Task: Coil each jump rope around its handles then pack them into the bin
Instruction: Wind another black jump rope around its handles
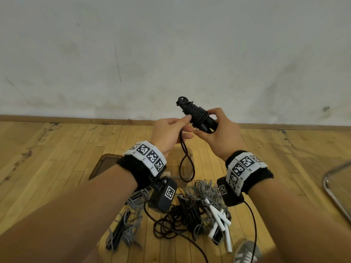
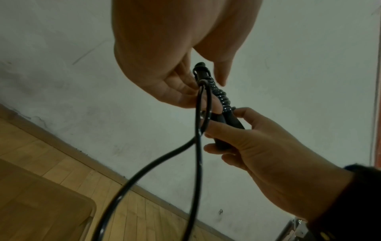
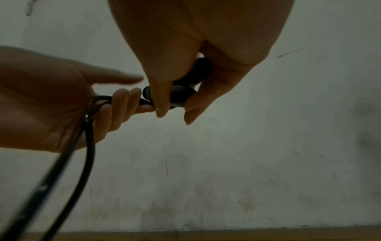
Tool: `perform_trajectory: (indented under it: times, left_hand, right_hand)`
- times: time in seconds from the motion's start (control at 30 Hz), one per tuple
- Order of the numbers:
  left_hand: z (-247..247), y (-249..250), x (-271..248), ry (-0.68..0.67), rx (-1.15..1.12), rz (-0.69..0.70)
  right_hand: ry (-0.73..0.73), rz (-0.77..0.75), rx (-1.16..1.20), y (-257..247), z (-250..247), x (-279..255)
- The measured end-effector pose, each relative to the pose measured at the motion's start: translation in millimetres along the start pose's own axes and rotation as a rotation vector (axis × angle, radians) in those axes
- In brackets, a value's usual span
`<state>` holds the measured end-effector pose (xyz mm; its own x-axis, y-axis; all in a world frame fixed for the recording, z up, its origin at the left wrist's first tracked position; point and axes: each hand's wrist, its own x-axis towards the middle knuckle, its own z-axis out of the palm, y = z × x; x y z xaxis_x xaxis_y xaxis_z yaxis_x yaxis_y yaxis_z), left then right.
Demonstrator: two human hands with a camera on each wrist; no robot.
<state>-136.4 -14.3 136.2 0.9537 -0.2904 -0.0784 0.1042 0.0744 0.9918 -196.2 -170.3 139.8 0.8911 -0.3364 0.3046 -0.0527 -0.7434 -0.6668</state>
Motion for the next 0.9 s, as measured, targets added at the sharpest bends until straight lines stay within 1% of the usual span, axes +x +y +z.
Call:
perform_trajectory:
  times: [0.07, 0.23, 0.3, 0.33, 0.4, 0.47, 0.5, 0.53, 0.57, 0.67, 0.77, 0.9]
  left_hand:
    - [3, 0, -1, 0.010, 0.001, -0.017]
    - [2, -3, 1, 0.091, 0.013, -0.016]
    - [0, -3, 2, 0.106, 0.017, -0.011]
    - [-1, -4, 3, 0.108, 0.020, -0.009]
    - [-3, -4, 5, 0.102, 0.022, -0.009]
    - [-4, -3, 5, 0.093, 0.020, -0.013]
    - [-3, -3, 5, 0.090, 0.019, -0.014]
    - [-3, -3, 6, 0.088, 0.020, -0.015]
    - [-2, -3, 6, 0.085, 0.024, -0.016]
    - [-1, -2, 5, 0.056, 0.021, -0.032]
    - [0, -2, 3, 0.020, 0.010, -0.059]
    - [1, -6, 4, 0.057, 0.028, -0.039]
  right_hand:
    - [-0.016, -0.030, -0.021, -2, 1, -1]
    - [-0.069, -0.091, -0.014, 1, 12, 0]
    - [-0.098, -0.107, 0.057, 2, 11, 0]
    - [-0.125, -0.100, 0.148, 2, 10, 0]
    - [-0.206, -0.007, 0.415, -2, 6, 0]
    - [-0.278, 0.160, 0.633, -7, 4, 0]
    - [-0.302, 0.225, 0.680, -9, 3, 1]
    - [-0.319, 0.257, 0.696, -10, 2, 1]
    - [-0.324, 0.254, 0.689, -10, 2, 1]
    - [-0.283, 0.173, 0.634, -6, 5, 1]
    - [-0.238, 0.092, 0.520, 1, 12, 4]
    - [-0.228, 0.027, 0.361, 5, 15, 6]
